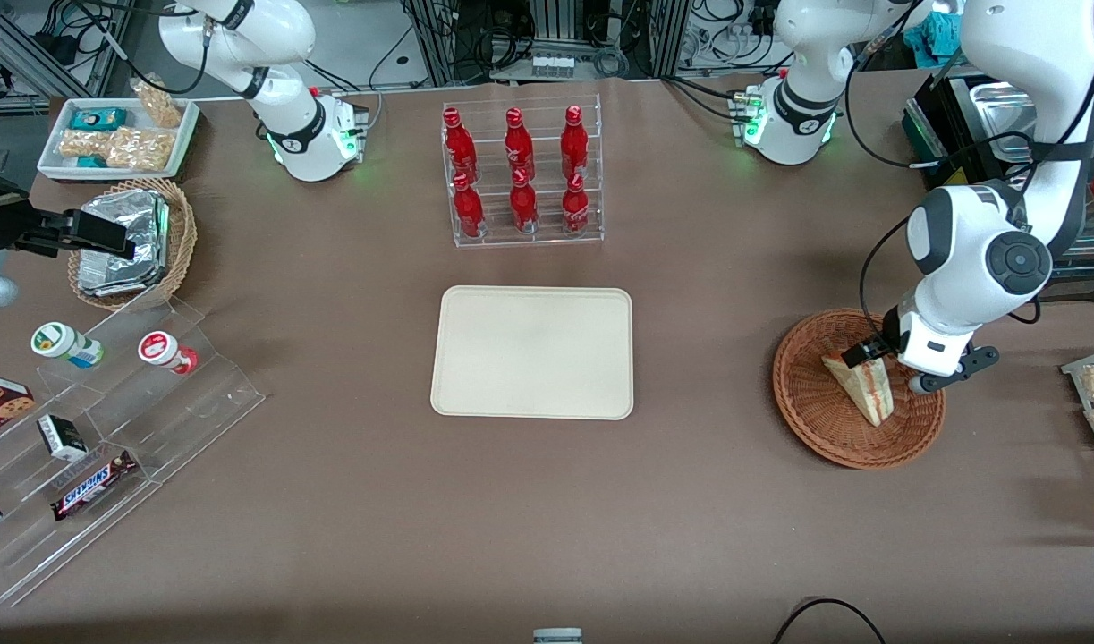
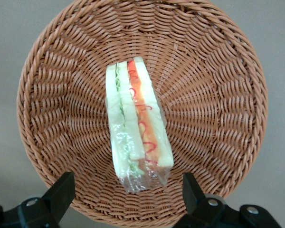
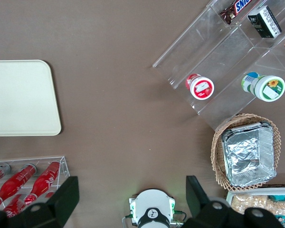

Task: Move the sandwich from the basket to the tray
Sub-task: 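Lower the left gripper around the wrapped sandwich and close it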

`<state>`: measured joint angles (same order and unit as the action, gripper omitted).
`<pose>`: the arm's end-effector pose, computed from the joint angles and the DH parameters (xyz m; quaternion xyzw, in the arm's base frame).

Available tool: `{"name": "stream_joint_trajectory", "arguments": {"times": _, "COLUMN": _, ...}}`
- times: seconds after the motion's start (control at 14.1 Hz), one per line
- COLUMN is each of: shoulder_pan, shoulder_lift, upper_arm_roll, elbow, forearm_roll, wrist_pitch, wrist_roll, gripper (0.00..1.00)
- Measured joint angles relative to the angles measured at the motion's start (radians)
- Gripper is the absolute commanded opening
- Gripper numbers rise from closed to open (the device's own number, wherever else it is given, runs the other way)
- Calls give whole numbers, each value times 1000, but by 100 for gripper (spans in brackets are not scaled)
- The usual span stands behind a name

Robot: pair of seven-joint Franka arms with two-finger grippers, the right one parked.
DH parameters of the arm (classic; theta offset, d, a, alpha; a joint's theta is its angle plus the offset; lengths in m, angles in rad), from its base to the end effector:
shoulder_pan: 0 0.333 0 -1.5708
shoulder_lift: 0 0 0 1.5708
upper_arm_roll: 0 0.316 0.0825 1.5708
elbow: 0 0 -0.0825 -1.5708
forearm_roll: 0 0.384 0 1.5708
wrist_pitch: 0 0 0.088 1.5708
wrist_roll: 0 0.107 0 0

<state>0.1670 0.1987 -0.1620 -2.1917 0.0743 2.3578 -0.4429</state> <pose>0.5502 0.0042 0.2937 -0.9802 -0.1972 0.0121 0.0128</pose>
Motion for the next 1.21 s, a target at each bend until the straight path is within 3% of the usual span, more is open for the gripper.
{"name": "stream_joint_trajectory", "arguments": {"times": 0.99, "shoulder_pan": -8, "shoulder_lift": 79, "upper_arm_roll": 0, "elbow": 27, "forearm_roll": 1, "wrist_pitch": 74, "wrist_roll": 0, "gripper": 99}}
{"name": "stream_joint_trajectory", "arguments": {"times": 1.21, "shoulder_pan": -8, "shoulder_lift": 98, "upper_arm_roll": 1, "elbow": 27, "forearm_roll": 1, "wrist_pitch": 80, "wrist_roll": 0, "gripper": 63}}
